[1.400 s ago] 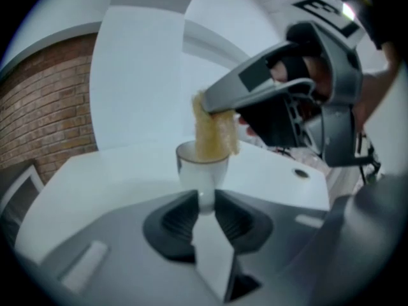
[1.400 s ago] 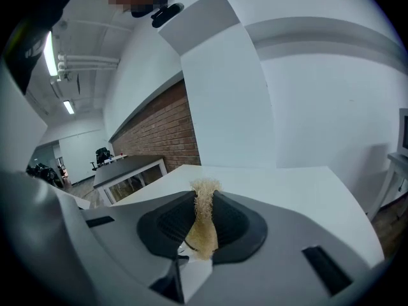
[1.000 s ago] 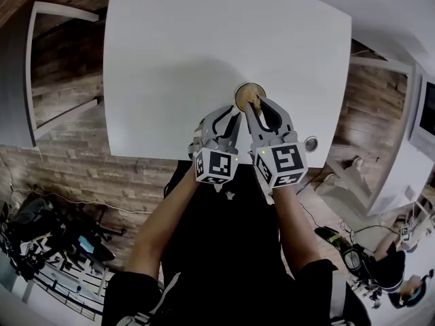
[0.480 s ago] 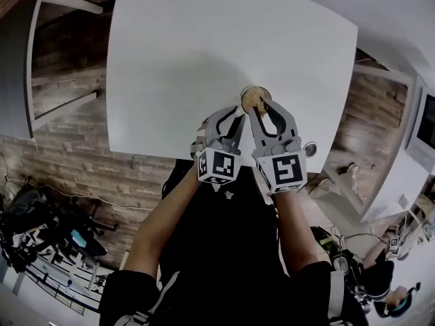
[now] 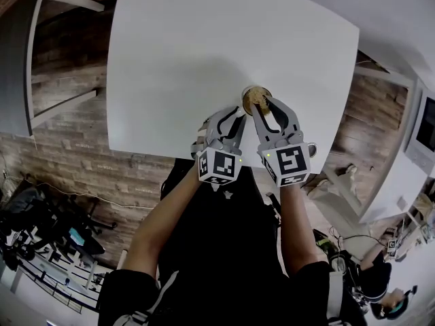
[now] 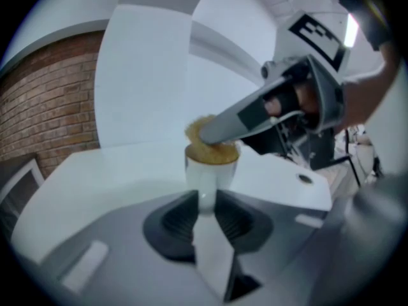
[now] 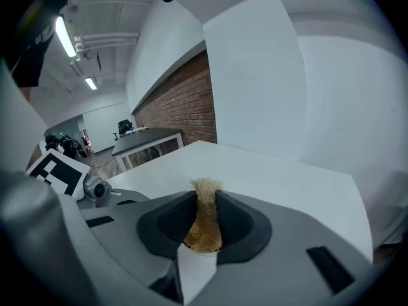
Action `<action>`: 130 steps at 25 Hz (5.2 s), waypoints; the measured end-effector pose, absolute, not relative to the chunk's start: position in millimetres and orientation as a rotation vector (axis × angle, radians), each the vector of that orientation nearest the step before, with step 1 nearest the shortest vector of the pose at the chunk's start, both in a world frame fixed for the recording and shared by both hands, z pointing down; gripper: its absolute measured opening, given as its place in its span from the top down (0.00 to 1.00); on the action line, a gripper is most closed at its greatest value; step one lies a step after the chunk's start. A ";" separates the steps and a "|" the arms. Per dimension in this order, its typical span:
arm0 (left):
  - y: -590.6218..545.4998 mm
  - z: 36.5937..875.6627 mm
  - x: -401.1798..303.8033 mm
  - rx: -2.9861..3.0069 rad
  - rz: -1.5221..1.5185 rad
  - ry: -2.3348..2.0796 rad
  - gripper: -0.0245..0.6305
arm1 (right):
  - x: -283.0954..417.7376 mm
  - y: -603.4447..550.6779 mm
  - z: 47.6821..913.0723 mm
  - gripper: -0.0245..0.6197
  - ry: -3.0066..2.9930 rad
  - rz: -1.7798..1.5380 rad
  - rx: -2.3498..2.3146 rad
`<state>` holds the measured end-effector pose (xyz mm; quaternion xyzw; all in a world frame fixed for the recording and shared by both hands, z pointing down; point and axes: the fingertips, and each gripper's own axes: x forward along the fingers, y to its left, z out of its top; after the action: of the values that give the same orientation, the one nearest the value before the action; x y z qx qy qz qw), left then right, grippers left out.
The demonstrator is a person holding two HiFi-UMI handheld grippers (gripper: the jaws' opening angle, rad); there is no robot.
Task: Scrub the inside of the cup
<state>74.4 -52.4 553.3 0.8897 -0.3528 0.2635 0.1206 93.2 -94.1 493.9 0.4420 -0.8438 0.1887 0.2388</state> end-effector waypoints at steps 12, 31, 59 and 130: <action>-52.9 553.5 76.1 2.607 0.771 -1.014 0.84 | 94.9 -107.9 478.8 0.69 -2.095 0.505 1.142; -54.2 552.9 74.2 2.576 0.780 -1.025 0.84 | 98.0 -79.7 486.2 0.88 -2.084 0.609 1.109; -54.8 554.6 74.1 2.562 0.786 -1.040 0.85 | 93.0 -95.8 506.4 0.89 -1.890 0.590 0.827; -56.9 553.9 81.9 2.613 0.860 -1.010 0.85 | 96.6 -94.3 545.2 0.90 -1.794 0.579 0.741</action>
<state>81.9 -56.9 553.9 0.8867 -0.3428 0.2918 0.1054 96.6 -94.3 545.2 0.3103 -0.7513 0.2426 0.5295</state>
